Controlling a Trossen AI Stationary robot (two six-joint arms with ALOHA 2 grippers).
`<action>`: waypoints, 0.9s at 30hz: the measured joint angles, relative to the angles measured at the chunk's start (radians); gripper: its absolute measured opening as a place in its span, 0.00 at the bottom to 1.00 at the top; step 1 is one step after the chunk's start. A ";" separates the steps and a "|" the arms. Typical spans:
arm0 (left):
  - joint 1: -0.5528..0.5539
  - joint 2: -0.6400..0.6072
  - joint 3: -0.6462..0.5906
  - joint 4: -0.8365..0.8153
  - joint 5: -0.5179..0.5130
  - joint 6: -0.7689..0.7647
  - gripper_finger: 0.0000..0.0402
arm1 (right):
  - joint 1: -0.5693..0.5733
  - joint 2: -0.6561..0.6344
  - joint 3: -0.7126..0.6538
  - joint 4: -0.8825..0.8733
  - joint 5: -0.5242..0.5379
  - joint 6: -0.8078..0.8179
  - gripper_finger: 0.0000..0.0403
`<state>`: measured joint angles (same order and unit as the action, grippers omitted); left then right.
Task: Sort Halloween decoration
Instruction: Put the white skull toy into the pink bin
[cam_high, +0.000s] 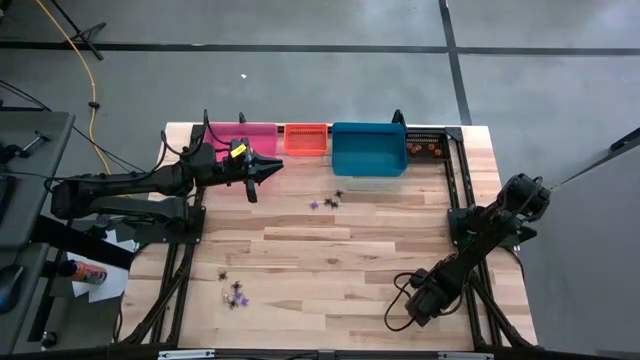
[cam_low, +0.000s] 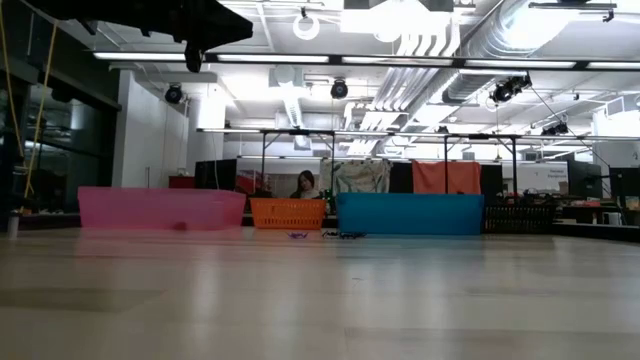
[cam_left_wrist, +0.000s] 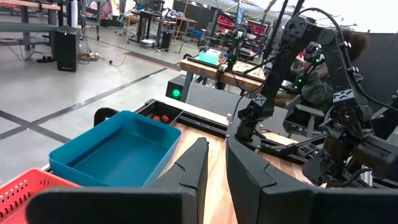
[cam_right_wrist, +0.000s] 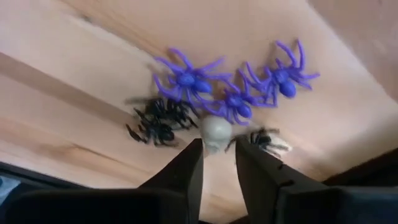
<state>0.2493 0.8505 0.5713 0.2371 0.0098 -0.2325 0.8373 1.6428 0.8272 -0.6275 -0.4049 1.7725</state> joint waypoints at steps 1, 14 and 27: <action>0.000 0.000 0.000 0.000 0.000 0.000 0.12 | 0.000 0.000 0.000 0.001 0.011 0.000 0.24; 0.000 0.000 0.000 -0.001 0.000 0.000 0.12 | -0.006 0.000 0.000 -0.009 0.058 -0.016 0.43; 0.000 0.000 0.000 -0.001 0.000 0.000 0.12 | -0.006 0.000 0.000 -0.011 0.061 -0.016 0.23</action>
<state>0.2493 0.8505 0.5716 0.2359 0.0101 -0.2325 0.8310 1.6424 0.8272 -0.6385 -0.3443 1.7569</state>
